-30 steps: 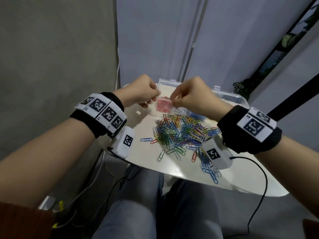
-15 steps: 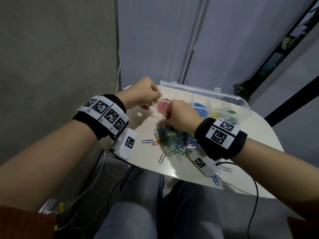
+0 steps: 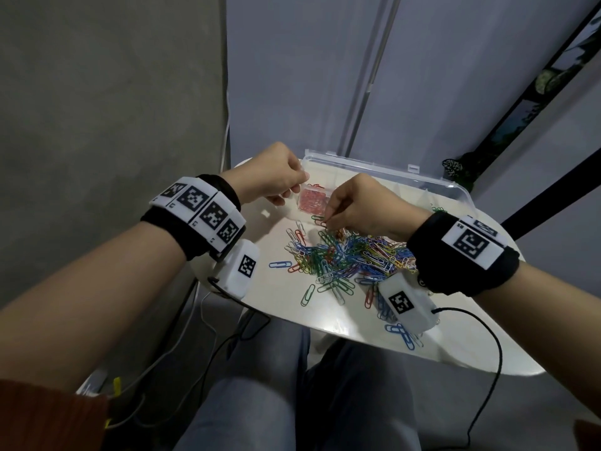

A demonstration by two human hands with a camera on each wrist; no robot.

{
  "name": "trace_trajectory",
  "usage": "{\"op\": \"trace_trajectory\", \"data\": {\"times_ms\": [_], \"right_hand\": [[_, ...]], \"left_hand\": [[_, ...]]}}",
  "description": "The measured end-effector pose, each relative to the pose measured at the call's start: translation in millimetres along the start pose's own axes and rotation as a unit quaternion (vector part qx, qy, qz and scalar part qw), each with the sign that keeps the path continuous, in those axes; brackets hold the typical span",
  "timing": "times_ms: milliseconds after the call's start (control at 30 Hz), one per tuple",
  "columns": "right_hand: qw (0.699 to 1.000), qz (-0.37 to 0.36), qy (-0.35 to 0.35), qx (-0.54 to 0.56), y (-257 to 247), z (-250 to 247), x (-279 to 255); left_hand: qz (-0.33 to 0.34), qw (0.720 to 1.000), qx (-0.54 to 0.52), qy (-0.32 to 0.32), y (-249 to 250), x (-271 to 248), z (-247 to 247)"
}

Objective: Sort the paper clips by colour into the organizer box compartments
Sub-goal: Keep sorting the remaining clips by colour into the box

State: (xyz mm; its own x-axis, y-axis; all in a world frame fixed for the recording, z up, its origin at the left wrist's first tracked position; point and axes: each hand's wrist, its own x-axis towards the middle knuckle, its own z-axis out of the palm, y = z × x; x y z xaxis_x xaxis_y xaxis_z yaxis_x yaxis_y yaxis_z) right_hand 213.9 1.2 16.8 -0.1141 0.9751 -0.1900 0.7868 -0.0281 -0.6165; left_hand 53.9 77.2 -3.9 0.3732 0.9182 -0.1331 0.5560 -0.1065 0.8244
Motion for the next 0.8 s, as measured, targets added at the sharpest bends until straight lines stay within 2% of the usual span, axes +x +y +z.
{"op": "trace_trajectory", "data": {"times_ms": [133,633,800], "right_hand": [[0.997,-0.02,0.001,0.07,-6,-7,-10],[0.993,0.007,0.062,0.1,-17,-18,5],[0.984,-0.05,0.154,0.079,-16,-18,20]], "left_hand": [[-0.001,1.0,0.001,0.0,1,0,0],[-0.003,1.0,-0.003,-0.003,1,-1,-1],[-0.003,1.0,0.002,-0.003,1,-1,-1]]}}
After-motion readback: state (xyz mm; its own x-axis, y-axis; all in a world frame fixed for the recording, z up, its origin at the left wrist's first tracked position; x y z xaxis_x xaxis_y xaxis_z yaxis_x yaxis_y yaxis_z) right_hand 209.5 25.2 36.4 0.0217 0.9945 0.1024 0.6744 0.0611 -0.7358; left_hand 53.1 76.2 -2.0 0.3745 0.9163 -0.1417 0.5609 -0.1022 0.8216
